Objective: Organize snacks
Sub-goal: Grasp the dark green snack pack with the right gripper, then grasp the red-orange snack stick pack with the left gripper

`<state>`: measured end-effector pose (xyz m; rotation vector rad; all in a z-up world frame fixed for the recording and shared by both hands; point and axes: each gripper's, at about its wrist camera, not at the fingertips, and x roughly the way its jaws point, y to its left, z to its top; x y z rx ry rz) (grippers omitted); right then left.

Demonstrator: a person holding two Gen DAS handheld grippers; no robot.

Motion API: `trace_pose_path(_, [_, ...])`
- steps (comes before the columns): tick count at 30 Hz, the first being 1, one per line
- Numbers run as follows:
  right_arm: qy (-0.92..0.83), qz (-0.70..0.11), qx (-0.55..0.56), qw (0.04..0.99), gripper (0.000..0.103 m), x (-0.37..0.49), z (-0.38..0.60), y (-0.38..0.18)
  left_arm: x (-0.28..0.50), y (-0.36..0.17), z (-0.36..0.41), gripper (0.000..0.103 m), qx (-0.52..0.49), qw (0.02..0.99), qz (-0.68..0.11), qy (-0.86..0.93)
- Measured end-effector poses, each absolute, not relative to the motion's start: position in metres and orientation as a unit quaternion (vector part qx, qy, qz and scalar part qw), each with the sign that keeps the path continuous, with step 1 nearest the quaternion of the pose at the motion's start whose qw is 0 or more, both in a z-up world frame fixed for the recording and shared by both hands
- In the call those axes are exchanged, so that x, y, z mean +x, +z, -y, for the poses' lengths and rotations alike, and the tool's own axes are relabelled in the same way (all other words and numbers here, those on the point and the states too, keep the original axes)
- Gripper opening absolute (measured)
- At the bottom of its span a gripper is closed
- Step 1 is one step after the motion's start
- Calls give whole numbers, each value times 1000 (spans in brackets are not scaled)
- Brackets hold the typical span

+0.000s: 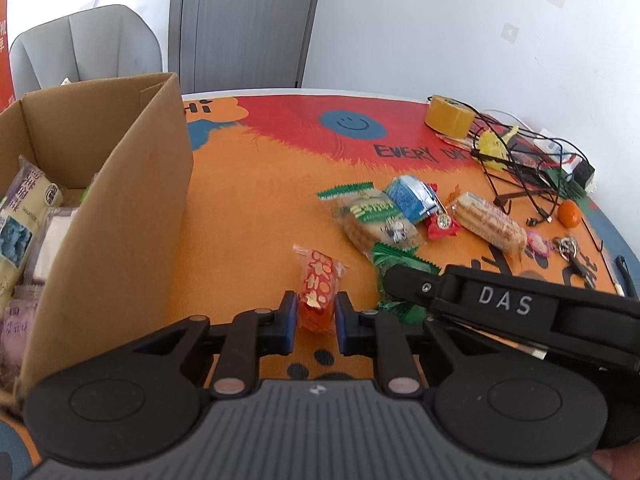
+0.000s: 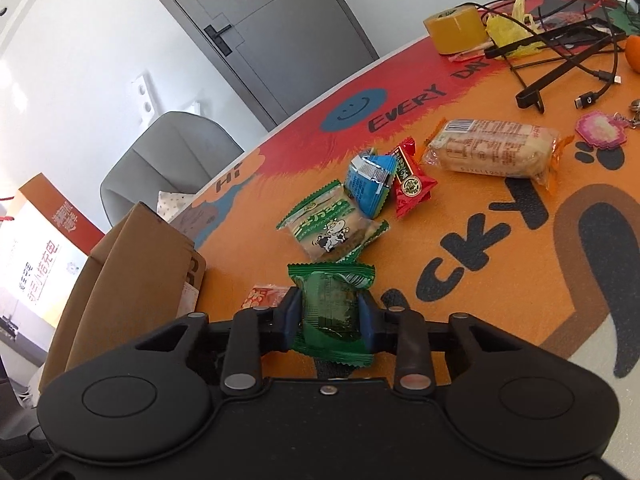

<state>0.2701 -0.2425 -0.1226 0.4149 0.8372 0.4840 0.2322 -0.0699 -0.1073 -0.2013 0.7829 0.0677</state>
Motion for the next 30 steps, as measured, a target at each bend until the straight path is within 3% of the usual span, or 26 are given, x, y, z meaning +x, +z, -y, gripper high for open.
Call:
trace_pose_path(6, [216, -390, 206, 871, 30, 259, 259, -120, 227, -105, 72, 25, -90, 920, -381, 30])
trace_pose_path(8, [210, -388, 206, 874, 30, 257, 266, -118, 228, -104, 74, 40, -85, 922, -377, 31])
trace_pose_path(10, [200, -383, 203, 879, 30, 255, 273, -115, 231, -104, 76, 47, -79, 924, -371, 43])
trace_pose_path(12, [186, -380, 193, 885, 30, 253, 279, -112, 236, -107, 78, 47, -79, 923, -375, 39])
trace_pose_path(15, [170, -380, 174, 893, 32, 252, 284, -110, 240, -114, 83, 46, -76, 919, -385, 34])
trace_pose_path(18, [154, -376, 160, 899, 36, 251, 284, -111, 240, -116, 87, 35, -60, 923, -377, 34])
trace_pose_path(19, [153, -377, 157, 900, 38, 251, 282, -112, 239, -116, 86, 24, -61, 923, -378, 34])
trace_pose_path(20, [155, -378, 157, 899, 39, 252, 280, -113, 239, -115, 84, 22, -66, 923, -379, 30])
trace_pose_path(30, [164, -374, 158, 899, 32, 248, 271, -115, 227, -106, 76, 18, -86, 925, -369, 20])
